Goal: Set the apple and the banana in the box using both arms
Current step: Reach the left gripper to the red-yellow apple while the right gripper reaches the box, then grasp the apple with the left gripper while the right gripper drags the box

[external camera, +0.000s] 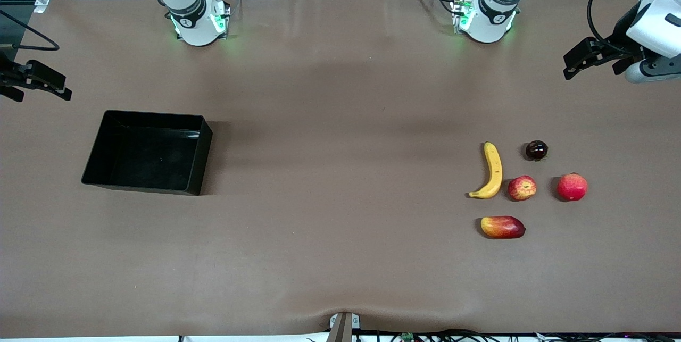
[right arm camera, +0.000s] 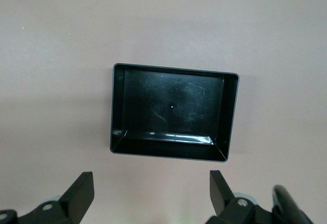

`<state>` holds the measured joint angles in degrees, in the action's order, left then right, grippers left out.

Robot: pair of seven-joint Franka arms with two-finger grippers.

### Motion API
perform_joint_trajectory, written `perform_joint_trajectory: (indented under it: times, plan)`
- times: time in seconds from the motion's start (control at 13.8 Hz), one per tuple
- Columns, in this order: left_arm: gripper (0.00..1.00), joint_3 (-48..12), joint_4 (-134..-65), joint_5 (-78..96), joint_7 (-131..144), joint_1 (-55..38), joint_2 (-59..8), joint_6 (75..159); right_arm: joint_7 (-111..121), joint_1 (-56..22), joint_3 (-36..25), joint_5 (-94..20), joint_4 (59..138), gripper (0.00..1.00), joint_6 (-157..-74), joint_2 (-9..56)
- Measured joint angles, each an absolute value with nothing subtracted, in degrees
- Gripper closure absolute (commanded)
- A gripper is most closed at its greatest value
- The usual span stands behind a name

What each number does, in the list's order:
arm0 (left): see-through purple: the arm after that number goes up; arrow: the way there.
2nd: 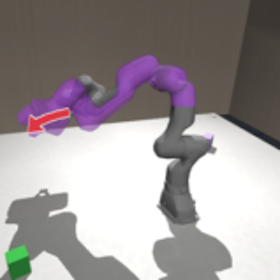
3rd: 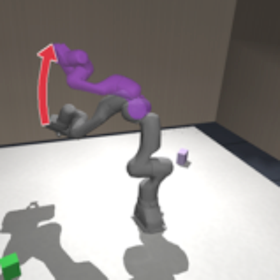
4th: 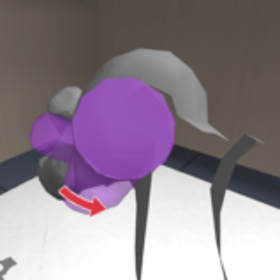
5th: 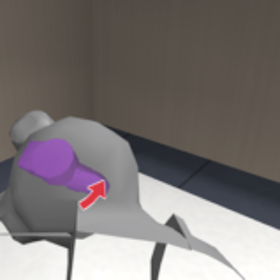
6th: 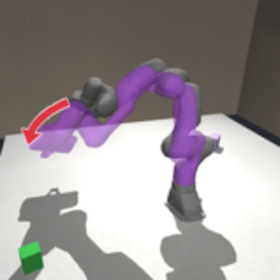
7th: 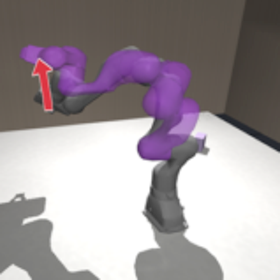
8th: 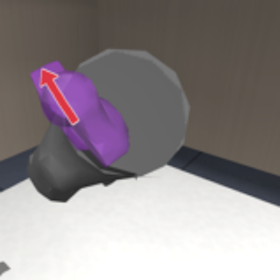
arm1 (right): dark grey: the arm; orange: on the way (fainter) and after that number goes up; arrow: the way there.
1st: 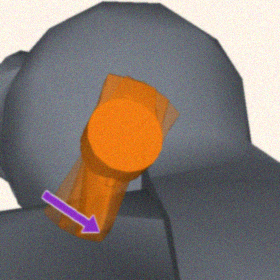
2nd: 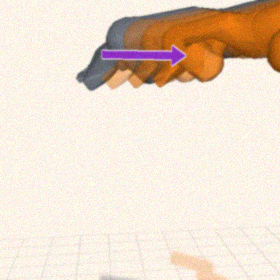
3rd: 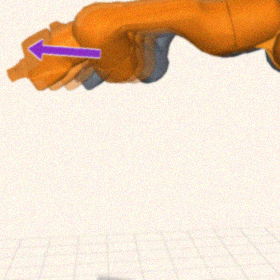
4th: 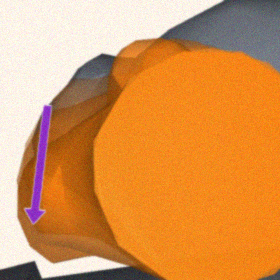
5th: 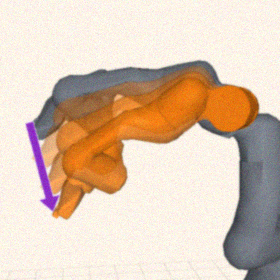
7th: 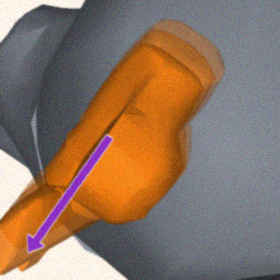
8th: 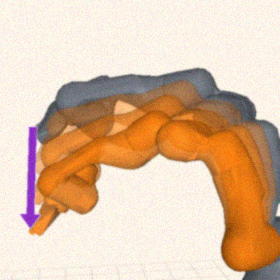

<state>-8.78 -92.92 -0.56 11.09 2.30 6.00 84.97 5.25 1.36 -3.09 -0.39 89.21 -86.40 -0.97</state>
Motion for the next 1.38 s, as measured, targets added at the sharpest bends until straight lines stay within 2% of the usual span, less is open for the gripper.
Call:
perform_joint_trajectory:
  times: [0.36,0.65,0.8,1.16,1.38]
  plan:
    - [0.0,-8.89,-92.29,-0.56,11.0,2.29,5.63,84.96,5.26,1.43,-3.22,-0.39,89.21,0.0,-86.41,-0.96]
    - [0.0,-8.7,-93.83,-0.58,11.02,3.73,0.86,87.02,5.26,1.66,-3.4,-0.39,88.51,0.0,-87.11,0.51]
    - [0.0,-8.62,-97.35,-0.79,11.01,5.16,-2.74,94.64,5.27,1.8,-3.43,-0.18,87.62,0.0,-87.62,2.32]
    - [0.0,-8.58,-111.53,-3.61,9.85,7.68,-10.19,124.09,5.3,3.6,-3.65,3.68,87.43,0.0,-92.22,10.51]
    - [0.0,-8.58,-113.93,-6.45,9.6,8.37,-17.27,135.96,6.33,7.54,-3.76,3.72,87.45,0.0,-95.27,16.61]
